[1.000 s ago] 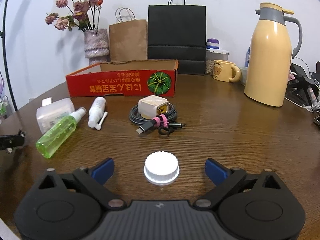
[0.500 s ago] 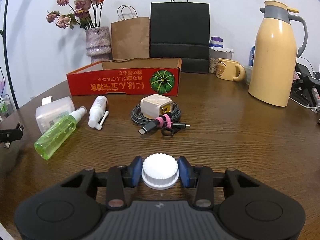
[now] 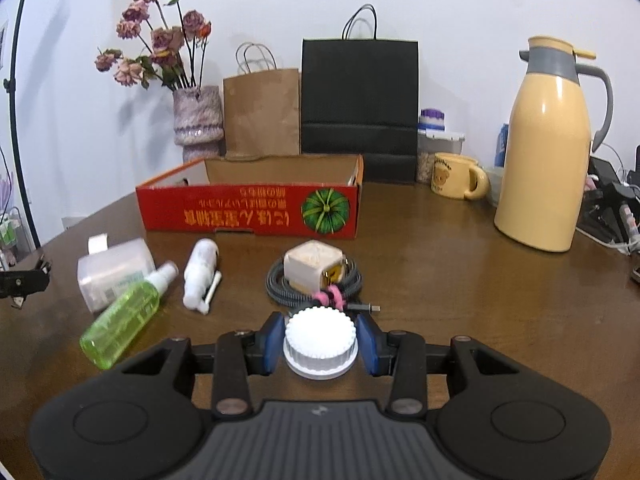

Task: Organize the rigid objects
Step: 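Carry the black cable and white cap over the red box, then open both grippers to drop the cable and cap into the box, then move both tools back from the box toward the table items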

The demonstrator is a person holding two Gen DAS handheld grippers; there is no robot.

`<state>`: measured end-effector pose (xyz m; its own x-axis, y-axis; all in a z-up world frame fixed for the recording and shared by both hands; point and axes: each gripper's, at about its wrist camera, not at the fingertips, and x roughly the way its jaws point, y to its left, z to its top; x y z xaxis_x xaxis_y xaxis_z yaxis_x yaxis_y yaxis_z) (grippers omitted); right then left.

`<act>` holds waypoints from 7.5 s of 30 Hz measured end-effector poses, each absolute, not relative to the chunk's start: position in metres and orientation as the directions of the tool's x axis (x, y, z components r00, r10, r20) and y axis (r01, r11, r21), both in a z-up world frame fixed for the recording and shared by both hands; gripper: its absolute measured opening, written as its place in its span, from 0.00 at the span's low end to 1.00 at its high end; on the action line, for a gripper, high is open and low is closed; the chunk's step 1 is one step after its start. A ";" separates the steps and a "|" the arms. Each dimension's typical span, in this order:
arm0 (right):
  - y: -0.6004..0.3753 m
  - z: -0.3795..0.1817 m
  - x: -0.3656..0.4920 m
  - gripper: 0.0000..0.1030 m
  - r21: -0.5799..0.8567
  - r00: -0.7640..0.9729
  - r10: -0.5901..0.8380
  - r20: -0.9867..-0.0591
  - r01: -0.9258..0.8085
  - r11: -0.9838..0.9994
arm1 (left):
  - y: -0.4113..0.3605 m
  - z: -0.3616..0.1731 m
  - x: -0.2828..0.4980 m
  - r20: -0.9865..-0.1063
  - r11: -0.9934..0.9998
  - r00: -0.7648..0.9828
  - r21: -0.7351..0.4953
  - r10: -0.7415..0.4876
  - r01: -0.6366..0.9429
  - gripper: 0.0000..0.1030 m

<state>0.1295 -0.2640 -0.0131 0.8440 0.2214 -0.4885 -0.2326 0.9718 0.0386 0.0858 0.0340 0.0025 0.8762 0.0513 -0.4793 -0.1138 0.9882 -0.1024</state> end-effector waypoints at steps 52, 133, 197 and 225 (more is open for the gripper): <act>-0.200 0.081 0.289 0.37 0.053 0.901 0.305 -0.309 -0.304 0.951 | 0.004 0.087 0.255 -0.349 0.991 0.937 -0.124 -0.001 -0.045 0.36; -0.170 0.003 0.466 0.78 0.014 0.787 0.218 -0.577 -0.258 0.966 | 0.022 0.027 0.431 -0.565 0.975 0.808 -0.024 0.168 -0.219 0.91; -0.224 0.058 0.274 1.00 -0.018 0.893 0.206 -0.399 -0.232 0.972 | 0.014 0.081 0.249 -0.392 0.983 0.913 -0.086 0.114 -0.160 1.00; -0.266 0.008 0.181 1.00 -0.049 0.838 0.187 -0.513 -0.246 0.968 | 0.020 0.037 0.167 -0.457 0.988 0.886 -0.076 0.082 -0.131 1.00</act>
